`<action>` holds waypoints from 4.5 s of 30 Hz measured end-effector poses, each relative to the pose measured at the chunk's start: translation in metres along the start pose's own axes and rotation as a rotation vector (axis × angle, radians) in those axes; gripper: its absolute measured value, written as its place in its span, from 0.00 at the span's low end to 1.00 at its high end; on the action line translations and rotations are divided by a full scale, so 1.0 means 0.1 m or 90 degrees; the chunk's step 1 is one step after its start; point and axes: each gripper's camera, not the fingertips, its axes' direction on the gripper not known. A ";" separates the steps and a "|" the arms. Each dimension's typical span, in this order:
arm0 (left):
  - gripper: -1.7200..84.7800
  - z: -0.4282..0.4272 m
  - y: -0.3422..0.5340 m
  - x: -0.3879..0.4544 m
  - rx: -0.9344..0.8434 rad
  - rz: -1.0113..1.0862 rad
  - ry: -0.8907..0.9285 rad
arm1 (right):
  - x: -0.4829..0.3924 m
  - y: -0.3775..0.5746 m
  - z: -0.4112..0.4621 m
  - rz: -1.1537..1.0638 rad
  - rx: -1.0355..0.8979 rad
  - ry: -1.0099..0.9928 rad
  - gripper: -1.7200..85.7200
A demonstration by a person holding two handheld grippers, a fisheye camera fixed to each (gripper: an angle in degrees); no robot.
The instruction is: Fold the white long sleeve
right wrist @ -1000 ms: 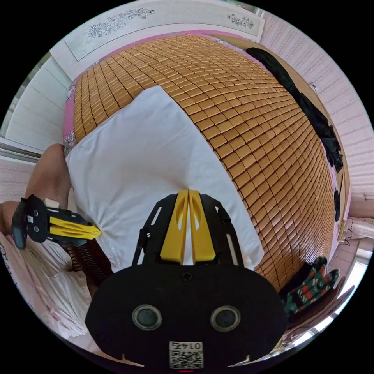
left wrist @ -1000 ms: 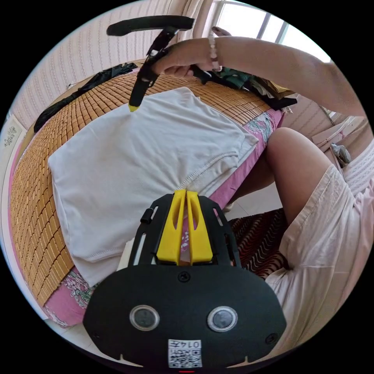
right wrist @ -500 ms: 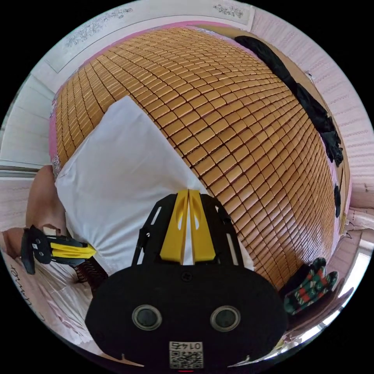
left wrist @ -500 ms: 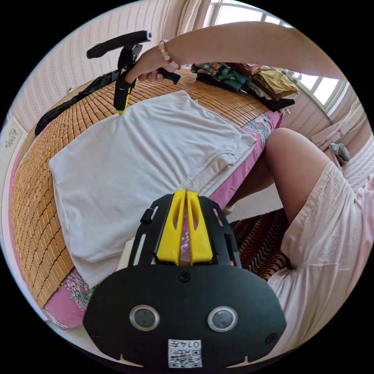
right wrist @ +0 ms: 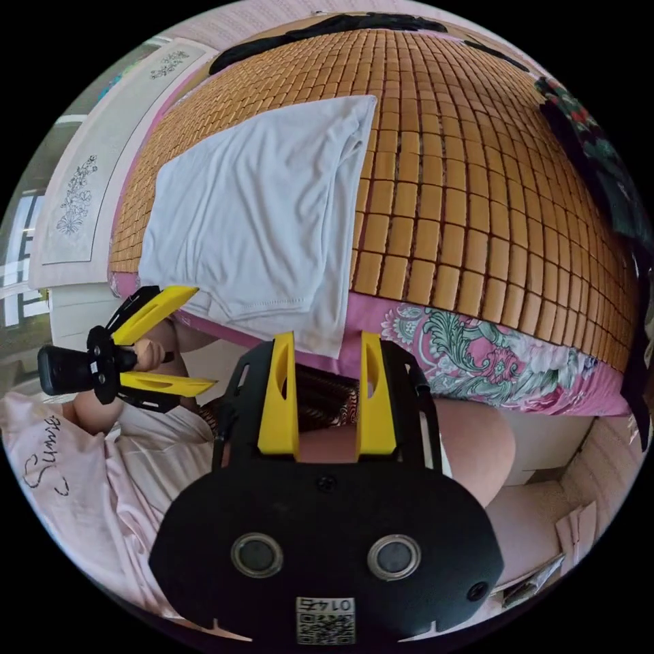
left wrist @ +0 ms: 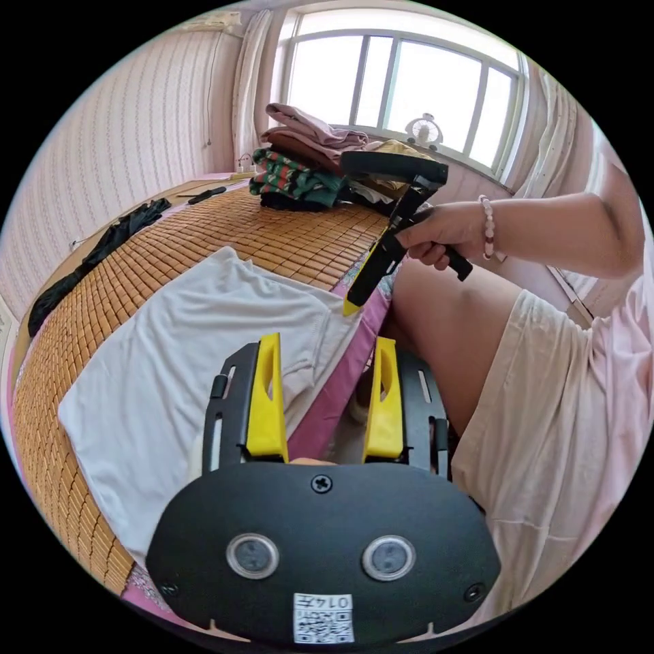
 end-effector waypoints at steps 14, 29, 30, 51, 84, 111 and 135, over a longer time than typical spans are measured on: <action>0.12 0.72 -0.39 0.17 -0.109 0.048 -0.100 | 1.02 0.34 -0.31 -0.039 0.142 -0.353 0.03; 0.03 -0.11 -0.40 0.06 -0.027 0.019 -0.023 | 2.00 0.03 -0.02 0.114 0.377 -0.473 0.24; 0.03 -0.14 -0.40 0.06 -0.026 0.023 -0.015 | 2.05 0.01 0.00 0.125 0.397 -0.486 0.22; 0.03 -1.15 -0.29 -0.55 0.171 -0.139 0.136 | 1.53 0.24 -1.09 -0.025 0.481 -0.377 0.04; 0.18 -1.59 0.52 -2.24 -0.128 -0.512 -0.013 | -1.42 -1.62 0.54 -0.430 0.099 0.120 0.11; 0.01 -2.45 1.06 -2.65 -0.122 -0.564 -0.211 | -3.69 -2.37 0.71 -0.677 0.099 0.028 0.04; 0.11 -2.94 1.57 -1.63 0.100 -0.654 -0.393 | -2.08 -0.06 0.14 -0.433 0.154 0.129 0.12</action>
